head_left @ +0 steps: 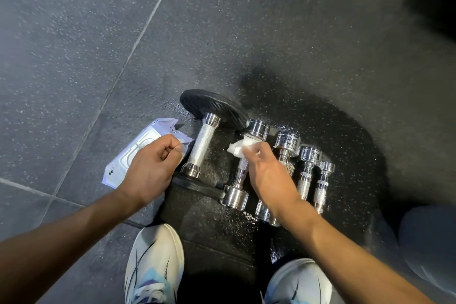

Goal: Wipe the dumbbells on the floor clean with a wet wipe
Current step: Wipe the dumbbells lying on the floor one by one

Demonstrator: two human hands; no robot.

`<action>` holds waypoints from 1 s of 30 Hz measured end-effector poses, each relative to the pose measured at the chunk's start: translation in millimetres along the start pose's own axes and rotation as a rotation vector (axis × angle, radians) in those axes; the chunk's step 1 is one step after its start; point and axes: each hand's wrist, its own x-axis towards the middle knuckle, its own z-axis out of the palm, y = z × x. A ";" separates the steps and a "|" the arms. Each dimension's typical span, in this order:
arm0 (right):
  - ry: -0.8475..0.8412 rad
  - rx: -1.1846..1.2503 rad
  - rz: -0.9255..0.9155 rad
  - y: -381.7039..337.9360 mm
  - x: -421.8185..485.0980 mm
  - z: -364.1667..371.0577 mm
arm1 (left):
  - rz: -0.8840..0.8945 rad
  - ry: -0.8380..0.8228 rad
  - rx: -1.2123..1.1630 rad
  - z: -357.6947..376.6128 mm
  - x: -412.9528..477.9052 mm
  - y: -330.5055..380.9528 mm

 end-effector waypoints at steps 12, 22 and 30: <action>0.088 -0.131 -0.011 5.7 -11.7 4.2 | 0.006 0.011 0.024 -1.0 0.9 -2.1; -0.047 0.156 0.004 23.2 -7.0 2.2 | -0.015 0.005 -0.005 0.3 0.0 -1.3; -0.156 0.297 -0.029 7.0 -31.4 15.5 | -0.031 0.010 -0.019 1.0 0.4 -0.5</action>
